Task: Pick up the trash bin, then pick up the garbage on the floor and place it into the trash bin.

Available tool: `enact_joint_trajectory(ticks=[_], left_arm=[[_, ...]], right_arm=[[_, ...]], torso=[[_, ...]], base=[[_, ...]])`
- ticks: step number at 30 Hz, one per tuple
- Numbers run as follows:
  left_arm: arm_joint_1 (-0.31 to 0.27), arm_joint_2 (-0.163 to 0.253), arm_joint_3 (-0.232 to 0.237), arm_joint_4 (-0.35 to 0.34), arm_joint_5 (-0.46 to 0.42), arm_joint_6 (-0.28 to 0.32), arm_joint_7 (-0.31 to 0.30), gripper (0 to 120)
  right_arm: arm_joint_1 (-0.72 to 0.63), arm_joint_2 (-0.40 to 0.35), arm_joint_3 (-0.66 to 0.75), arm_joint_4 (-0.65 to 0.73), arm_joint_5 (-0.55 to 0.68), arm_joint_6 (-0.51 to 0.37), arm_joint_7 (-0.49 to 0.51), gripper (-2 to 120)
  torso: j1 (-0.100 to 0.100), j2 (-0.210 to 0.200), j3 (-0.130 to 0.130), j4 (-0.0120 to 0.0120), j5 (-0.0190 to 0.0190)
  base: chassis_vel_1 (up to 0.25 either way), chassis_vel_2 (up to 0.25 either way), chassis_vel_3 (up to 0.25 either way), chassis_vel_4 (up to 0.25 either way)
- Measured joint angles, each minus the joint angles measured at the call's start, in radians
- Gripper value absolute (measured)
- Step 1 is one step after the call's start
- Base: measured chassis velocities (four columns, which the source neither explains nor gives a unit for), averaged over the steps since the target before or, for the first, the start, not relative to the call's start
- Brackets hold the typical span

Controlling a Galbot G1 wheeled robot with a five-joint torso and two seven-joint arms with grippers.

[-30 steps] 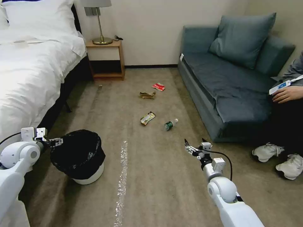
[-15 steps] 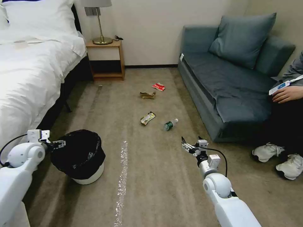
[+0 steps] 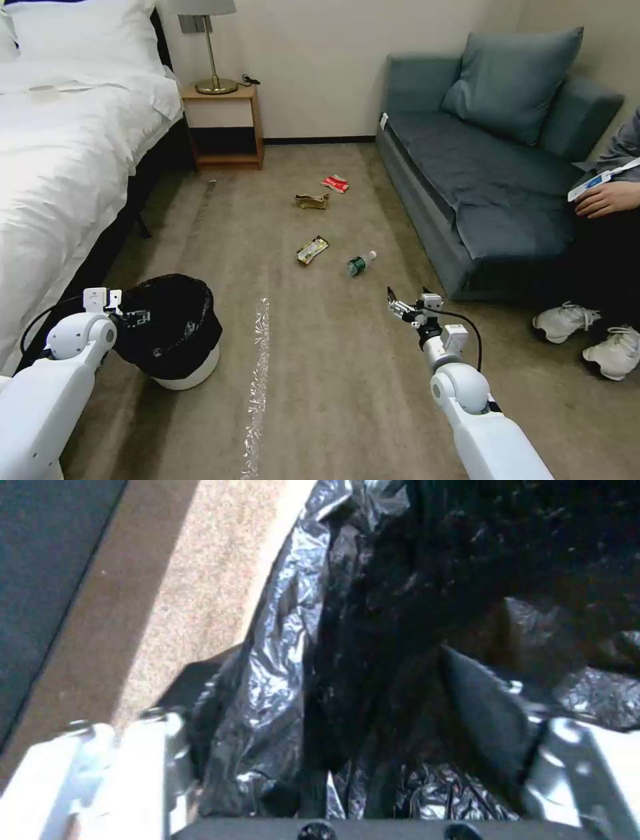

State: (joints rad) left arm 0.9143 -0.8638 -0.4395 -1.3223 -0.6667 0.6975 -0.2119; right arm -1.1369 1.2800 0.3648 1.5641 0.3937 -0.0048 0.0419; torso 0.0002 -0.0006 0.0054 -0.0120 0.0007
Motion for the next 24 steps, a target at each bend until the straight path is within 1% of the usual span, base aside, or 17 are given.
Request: enact_joint_trajectory(ticks=[1, 2, 3, 4, 7, 8, 9, 10, 11, 12, 14, 15, 20, 22, 24], left_arm=[[0.000, 0.000, 0.000, 0.000, 0.000, 0.000, 0.000, 73], [-0.001, -0.002, -0.001, 0.003, 0.007, -0.004, 0.006, 69], [-0.001, -0.004, -0.002, 0.008, 0.017, -0.007, 0.015, 63], [-0.001, -0.004, -0.002, 0.008, 0.017, -0.007, 0.015, 63], [-0.002, -0.008, -0.004, 0.017, 0.042, -0.018, 0.033, 45], [-0.002, -0.008, -0.004, 0.017, 0.042, -0.018, 0.033, 45], [-0.002, -0.008, -0.004, 0.019, 0.051, -0.024, 0.040, 41], [0.000, -0.008, -0.005, 0.020, 0.064, -0.034, 0.051, 35], [0.000, -0.008, -0.005, 0.020, 0.064, -0.034, 0.051, 35], [0.002, -0.008, -0.006, 0.020, 0.076, -0.044, 0.063, 31], [0.004, -0.008, -0.007, 0.021, 0.085, -0.051, 0.071, 30], [0.011, -0.007, -0.010, 0.021, 0.107, -0.072, 0.092, 27], [0.028, -0.009, -0.020, 0.008, 0.132, -0.102, 0.105, 27], [0.045, -0.009, -0.029, -0.015, 0.143, -0.127, 0.112, 27], [0.048, -0.009, -0.030, -0.022, 0.145, -0.132, 0.114, 26]], right_arm=[[0.000, 0.000, 0.000, 0.000, 0.000, 0.000, 0.000, 100], [0.000, 0.000, 0.000, 0.000, 0.002, 0.000, 0.000, 100], [0.000, -0.001, 0.001, 0.000, 0.006, 0.000, 0.001, 100], [0.000, -0.001, 0.001, 0.000, 0.006, 0.000, 0.001, 100], [0.002, -0.001, 0.004, 0.001, 0.012, 0.000, 0.002, 100], [0.002, -0.001, 0.004, 0.001, 0.012, 0.000, 0.002, 100], [0.002, 0.001, 0.004, 0.001, 0.013, 0.000, 0.002, 100], [0.002, 0.003, 0.004, 0.000, 0.014, -0.001, 0.002, 100], [0.002, 0.003, 0.004, 0.000, 0.014, -0.001, 0.002, 100], [0.002, 0.006, 0.004, 0.000, 0.014, -0.001, 0.003, 100], [0.002, 0.009, 0.004, 0.000, 0.014, -0.001, 0.003, 100], [0.001, 0.013, 0.005, 0.000, 0.014, -0.001, 0.004, 100], [-0.001, 0.016, 0.008, 0.001, 0.013, -0.002, 0.005, 100], [-0.002, 0.013, 0.018, 0.004, 0.014, -0.008, 0.005, 100], [-0.003, 0.011, 0.021, 0.006, 0.016, -0.011, 0.005, 100]], torso=[[0.000, 0.000, 0.000, 0.0000, 0.0000], [0.000, 0.000, 0.000, 0.0001, 0.0001], [0.000, 0.000, 0.000, 0.0001, 0.0003], [0.000, 0.000, 0.000, 0.0001, 0.0003], [0.000, 0.000, 0.000, 0.0002, 0.0006], [0.000, 0.000, 0.000, 0.0002, 0.0006], [0.000, 0.000, 0.000, 0.0003, 0.0003], [0.000, 0.000, 0.000, 0.0003, 0.0000], [0.000, 0.000, 0.000, 0.0003, 0.0000], [0.000, 0.000, 0.000, 0.0003, 0.0000], [0.000, 0.000, 0.000, 0.0003, 0.0001], [0.000, 0.000, 0.000, 0.0003, -0.0001], [0.000, 0.000, 0.000, 0.0002, -0.0009], [0.000, 0.000, 0.000, 0.0001, -0.0014], [0.000, 0.000, 0.000, 0.0000, -0.0015]], base=[[0.000, 0.000, 0.000, 0.000], [0.000, 0.000, 0.000, 0.000], [0.000, 0.000, 0.000, 0.000], [0.000, 0.000, 0.000, 0.000], [0.000, 0.000, 0.000, 0.000], [0.000, 0.000, 0.000, 0.000], [0.000, 0.000, 0.000, 0.000], [0.000, 0.000, 0.000, 0.000], [0.000, 0.000, 0.000, 0.000], [0.000, 0.000, 0.000, 0.000], [0.000, 0.000, 0.000, 0.000], [0.000, 0.000, 0.000, 0.000], [0.000, 0.000, 0.000, 0.000], [0.000, 0.000, 0.000, 0.000], [0.000, 0.000, 0.000, 0.000]])
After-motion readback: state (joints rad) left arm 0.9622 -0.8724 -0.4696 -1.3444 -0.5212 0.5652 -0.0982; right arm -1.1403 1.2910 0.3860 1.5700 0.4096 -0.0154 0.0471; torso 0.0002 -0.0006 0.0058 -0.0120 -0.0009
